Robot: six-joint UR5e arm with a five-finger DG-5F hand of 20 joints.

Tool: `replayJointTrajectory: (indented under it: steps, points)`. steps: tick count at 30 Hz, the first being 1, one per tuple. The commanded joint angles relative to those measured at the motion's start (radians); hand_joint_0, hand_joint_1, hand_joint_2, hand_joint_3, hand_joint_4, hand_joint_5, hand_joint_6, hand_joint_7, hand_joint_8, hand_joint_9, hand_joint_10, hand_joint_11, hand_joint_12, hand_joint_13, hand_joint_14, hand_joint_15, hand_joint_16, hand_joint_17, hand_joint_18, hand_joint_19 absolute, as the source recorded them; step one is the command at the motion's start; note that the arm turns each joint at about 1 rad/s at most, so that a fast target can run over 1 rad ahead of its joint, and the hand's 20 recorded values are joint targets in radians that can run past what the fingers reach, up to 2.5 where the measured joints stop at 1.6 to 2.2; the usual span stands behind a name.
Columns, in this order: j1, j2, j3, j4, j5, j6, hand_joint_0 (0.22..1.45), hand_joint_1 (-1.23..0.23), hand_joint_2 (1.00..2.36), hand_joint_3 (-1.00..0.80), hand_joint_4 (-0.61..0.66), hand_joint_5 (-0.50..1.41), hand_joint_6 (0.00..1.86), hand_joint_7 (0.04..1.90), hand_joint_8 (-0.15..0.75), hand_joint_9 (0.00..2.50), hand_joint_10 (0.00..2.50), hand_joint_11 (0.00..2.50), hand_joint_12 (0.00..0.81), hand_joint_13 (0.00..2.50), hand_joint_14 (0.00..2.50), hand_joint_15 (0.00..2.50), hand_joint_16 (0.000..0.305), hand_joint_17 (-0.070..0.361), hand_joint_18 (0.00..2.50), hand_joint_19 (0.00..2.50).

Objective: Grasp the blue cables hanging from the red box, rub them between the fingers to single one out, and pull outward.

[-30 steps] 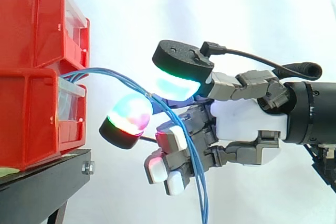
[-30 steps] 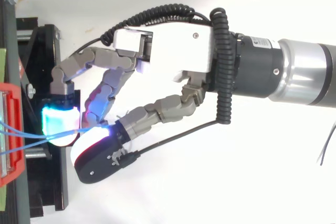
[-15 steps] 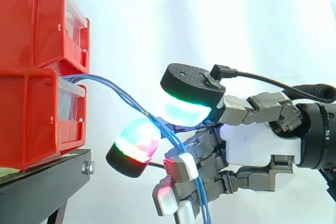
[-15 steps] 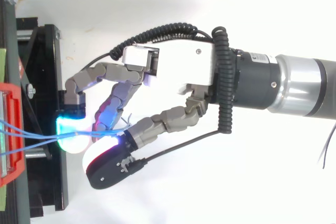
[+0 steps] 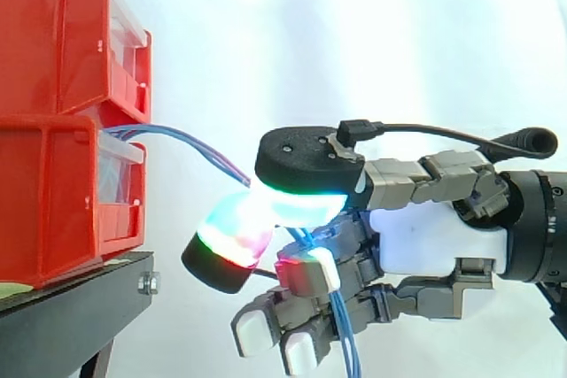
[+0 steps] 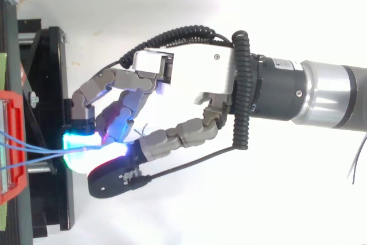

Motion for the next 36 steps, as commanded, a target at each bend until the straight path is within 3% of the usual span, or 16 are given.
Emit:
replayJointTrajectory:
  steps: [1,5,7,9,19,25,27,31,36]
  points:
    - [0.002,0.0,0.001,0.001,0.002,0.0,0.66,-0.88,1.02,-0.11,0.0,-0.17,0.9,0.92,0.31,1.14,0.03,1.04,0.398,0.71,0.02,0.55,0.052,0.117,0.68,0.71]
    - [0.004,0.0,0.001,0.0,0.0,0.0,0.68,-0.92,1.01,-0.28,0.05,-0.17,0.91,0.89,0.306,1.15,0.02,1.05,0.393,0.73,0.02,0.55,0.051,0.115,0.69,0.7]
    - [0.004,0.0,0.008,-0.005,-0.003,0.0,0.68,-0.89,1.0,-0.45,0.09,-0.16,0.9,0.9,0.31,1.18,0.02,1.06,0.392,0.76,0.02,0.56,0.051,0.114,0.72,0.71]
    - [0.004,0.0,0.016,-0.007,-0.003,0.0,0.64,-0.85,1.0,-0.5,0.09,-0.16,0.9,0.91,0.311,1.21,0.02,1.06,0.391,0.77,0.02,0.56,0.051,0.114,0.73,0.72]
    - [0.002,0.0,0.03,-0.037,-0.006,0.002,0.54,-0.62,1.0,-0.5,0.13,-0.15,0.85,0.88,0.326,1.26,0.02,1.04,0.405,0.85,0.02,0.59,0.054,0.122,0.78,0.74]
    - [-0.005,0.001,0.044,-0.042,-0.005,0.011,0.6,-0.6,1.01,-0.4,0.1,-0.15,0.86,0.96,0.322,1.27,0.02,1.04,0.396,0.87,0.02,0.61,0.052,0.117,0.78,0.77]
    - [-0.008,0.0,0.068,-0.074,-0.008,0.02,0.6,-0.6,1.01,-0.38,0.11,-0.15,0.87,0.97,0.323,1.27,0.02,1.05,0.402,0.88,0.02,0.6,0.052,0.117,0.78,0.77]
    - [-0.013,0.0,0.083,-0.112,-0.011,0.02,0.59,-0.61,1.01,-0.4,0.12,-0.15,0.88,0.96,0.323,1.27,0.03,1.04,0.404,0.89,0.02,0.62,0.052,0.118,0.79,0.77]
    - [-0.016,0.0,0.083,-0.115,-0.012,0.02,0.55,-0.59,1.0,-0.48,0.13,-0.15,0.87,0.93,0.334,1.27,0.02,1.03,0.411,0.89,0.02,0.61,0.055,0.123,0.8,0.76]
